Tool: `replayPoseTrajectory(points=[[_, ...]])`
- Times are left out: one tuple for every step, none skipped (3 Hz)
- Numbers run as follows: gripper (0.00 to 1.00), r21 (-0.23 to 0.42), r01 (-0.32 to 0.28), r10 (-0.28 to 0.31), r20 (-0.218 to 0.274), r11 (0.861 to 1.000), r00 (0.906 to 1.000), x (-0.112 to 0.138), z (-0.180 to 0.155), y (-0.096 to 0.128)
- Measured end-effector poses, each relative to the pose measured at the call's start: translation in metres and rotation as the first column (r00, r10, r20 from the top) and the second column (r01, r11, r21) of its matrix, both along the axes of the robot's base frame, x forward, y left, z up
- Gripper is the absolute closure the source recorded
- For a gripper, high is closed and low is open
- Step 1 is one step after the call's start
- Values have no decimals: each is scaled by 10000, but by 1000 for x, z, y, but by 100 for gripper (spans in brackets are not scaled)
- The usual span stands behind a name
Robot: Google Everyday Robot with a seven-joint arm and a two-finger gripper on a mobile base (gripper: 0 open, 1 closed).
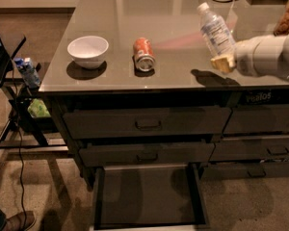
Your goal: Pick blue plastic bottle from bottom drawer and place on counter
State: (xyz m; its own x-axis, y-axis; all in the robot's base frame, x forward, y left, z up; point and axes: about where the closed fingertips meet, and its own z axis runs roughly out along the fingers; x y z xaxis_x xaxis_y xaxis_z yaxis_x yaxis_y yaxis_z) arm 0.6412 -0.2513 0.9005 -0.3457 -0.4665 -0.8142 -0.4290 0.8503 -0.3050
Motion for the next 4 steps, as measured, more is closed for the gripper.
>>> replayPoseTrajectory(points=[[100,-240,-270,265,-219,9993,9994,12,19,-9],[100,-374,-450,437,-353,9983,9984,21,30,-16],[100,-419,-567,551,-391,9975,9977,34,40,-32],[100,-419,-569,553,-393,9975,9977,34,40,-32]])
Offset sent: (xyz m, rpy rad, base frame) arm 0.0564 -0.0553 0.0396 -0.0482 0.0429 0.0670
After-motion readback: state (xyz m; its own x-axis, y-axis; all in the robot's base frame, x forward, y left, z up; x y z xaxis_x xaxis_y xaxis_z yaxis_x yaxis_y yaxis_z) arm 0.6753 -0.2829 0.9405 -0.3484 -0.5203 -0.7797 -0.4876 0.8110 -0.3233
